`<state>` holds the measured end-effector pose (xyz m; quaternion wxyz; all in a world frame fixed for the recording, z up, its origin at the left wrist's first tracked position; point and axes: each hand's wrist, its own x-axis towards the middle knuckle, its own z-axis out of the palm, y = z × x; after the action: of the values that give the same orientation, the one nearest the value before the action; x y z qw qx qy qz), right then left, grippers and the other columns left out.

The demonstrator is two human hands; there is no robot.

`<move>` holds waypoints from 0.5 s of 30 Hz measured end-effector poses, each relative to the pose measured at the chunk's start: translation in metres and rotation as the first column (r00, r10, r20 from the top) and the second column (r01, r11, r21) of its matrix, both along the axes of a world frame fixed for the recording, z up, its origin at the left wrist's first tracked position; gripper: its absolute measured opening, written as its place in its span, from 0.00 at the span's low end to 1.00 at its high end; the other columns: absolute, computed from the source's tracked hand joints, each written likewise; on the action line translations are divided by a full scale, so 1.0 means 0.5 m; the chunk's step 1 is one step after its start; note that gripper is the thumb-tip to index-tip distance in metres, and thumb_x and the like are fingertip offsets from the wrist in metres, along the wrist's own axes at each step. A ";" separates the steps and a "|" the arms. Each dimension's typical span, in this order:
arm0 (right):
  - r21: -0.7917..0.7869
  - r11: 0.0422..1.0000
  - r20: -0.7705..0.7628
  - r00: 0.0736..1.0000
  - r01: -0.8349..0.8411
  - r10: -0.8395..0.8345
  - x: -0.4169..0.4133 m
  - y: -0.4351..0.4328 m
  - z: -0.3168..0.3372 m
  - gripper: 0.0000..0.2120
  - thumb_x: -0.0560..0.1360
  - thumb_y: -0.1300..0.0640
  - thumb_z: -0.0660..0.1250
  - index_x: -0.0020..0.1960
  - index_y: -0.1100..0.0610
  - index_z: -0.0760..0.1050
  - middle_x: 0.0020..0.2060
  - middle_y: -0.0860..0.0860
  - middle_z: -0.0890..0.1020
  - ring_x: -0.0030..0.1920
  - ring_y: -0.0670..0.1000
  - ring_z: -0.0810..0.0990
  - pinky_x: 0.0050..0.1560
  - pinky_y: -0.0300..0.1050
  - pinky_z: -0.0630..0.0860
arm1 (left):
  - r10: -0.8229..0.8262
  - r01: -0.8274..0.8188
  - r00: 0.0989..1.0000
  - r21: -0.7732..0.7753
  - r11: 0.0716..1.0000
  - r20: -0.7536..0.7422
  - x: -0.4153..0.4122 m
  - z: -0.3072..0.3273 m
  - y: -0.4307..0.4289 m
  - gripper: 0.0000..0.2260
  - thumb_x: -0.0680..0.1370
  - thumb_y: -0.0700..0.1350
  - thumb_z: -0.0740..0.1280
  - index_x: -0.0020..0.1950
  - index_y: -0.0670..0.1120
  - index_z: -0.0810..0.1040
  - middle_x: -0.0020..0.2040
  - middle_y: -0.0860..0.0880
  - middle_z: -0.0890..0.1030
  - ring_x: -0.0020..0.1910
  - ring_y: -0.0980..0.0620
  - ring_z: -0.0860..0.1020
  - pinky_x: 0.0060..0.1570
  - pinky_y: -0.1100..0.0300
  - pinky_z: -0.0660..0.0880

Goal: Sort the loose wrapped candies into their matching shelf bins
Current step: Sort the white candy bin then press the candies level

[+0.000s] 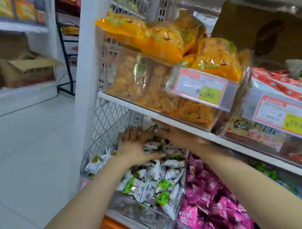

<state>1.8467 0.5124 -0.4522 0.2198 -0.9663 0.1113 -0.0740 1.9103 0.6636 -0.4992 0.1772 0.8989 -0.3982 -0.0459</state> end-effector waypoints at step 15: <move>0.094 0.987 -0.273 0.949 -0.134 0.155 0.181 -0.004 -0.028 0.19 0.81 0.65 0.55 0.71 0.66 0.62 0.69 0.60 0.67 0.70 0.58 0.66 0.49 0.18 0.63 | -0.058 0.054 0.998 0.183 0.982 0.015 0.005 0.005 0.048 0.38 0.72 0.73 0.49 0.76 0.52 0.55 0.75 0.43 0.59 0.72 0.40 0.59 0.69 0.45 0.58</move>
<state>1.9370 0.5106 -0.4664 0.2426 -0.9638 0.0730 0.0836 1.9127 0.6878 -0.4967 0.0886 0.9001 -0.4193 -0.0781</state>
